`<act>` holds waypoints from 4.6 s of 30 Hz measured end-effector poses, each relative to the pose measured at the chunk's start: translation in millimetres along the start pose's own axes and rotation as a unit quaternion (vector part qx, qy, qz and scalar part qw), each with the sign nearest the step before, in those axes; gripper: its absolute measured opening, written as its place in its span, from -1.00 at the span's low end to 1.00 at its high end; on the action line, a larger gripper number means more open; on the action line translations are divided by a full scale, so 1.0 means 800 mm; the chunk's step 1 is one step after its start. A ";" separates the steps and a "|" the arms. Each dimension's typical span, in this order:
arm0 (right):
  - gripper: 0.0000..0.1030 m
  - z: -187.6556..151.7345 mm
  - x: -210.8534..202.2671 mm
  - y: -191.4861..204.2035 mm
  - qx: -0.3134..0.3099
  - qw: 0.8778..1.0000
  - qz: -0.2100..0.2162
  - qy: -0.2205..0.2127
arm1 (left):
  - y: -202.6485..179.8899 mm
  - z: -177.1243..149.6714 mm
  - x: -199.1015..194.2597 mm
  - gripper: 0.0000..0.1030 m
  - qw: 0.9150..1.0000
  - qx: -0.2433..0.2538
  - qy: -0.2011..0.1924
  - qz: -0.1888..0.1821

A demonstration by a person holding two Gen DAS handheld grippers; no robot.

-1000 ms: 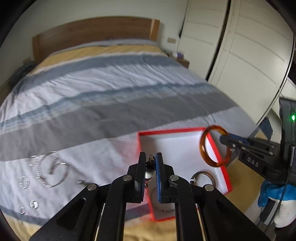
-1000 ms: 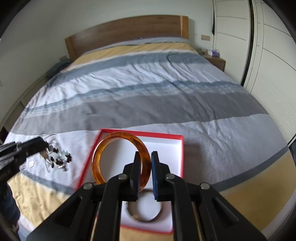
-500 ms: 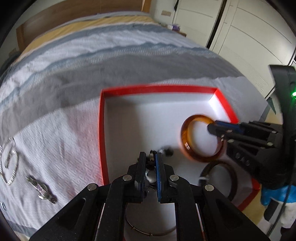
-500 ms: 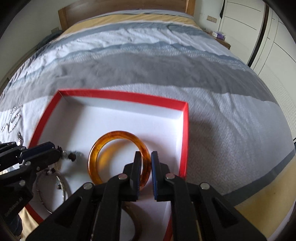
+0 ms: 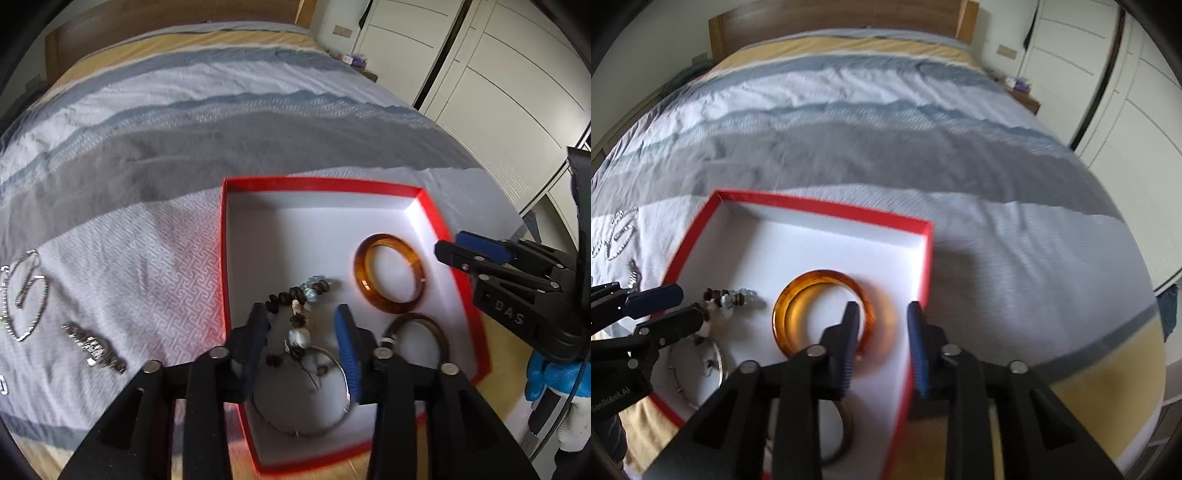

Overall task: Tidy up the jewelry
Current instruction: 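Open both tools to drop the bracelet and bangle into the box, then withdraw both tools from the box toward the silver pieces, then grasp a silver ring with the left tool while the right tool grasps the silver watch, then carry the silver ring and watch over the red box with both tools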

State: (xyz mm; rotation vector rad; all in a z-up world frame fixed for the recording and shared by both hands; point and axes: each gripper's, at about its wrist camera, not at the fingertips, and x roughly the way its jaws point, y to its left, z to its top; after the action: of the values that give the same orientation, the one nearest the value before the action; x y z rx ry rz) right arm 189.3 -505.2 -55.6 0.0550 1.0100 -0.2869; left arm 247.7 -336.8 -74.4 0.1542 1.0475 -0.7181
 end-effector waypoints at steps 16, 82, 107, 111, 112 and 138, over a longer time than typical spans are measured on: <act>-0.31 -0.025 -0.289 0.029 0.020 0.991 0.034 -0.128 | 0.028 -0.041 -0.299 -0.24 0.983 -0.031 -0.149 0.098; -0.31 0.011 0.058 0.356 -0.110 0.982 0.151 0.027 | 0.431 -0.191 -0.138 -0.64 0.973 -0.151 -0.062 0.165; -0.57 -0.019 -0.038 0.338 -0.068 0.975 0.209 0.008 | 0.387 -0.212 -0.207 -0.65 0.970 -0.155 -0.085 0.169; -0.57 -0.024 -0.077 0.332 -0.071 0.974 0.214 -0.009 | 0.362 -0.214 -0.233 -0.64 0.970 -0.144 -0.093 0.171; -0.57 -0.026 -0.088 0.329 -0.071 0.974 0.214 -0.014 | 0.354 -0.214 -0.241 -0.64 0.970 -0.139 -0.097 0.172; -0.57 0.062 -0.090 0.039 0.026 0.990 0.119 -0.074 | 0.041 0.029 -0.113 -0.64 0.994 0.009 -0.098 0.041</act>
State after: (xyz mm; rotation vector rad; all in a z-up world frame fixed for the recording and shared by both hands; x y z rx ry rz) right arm 202.8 -469.0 28.8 0.1970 0.8396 -0.0970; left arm 257.9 -280.1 5.6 0.1384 0.8428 -0.6552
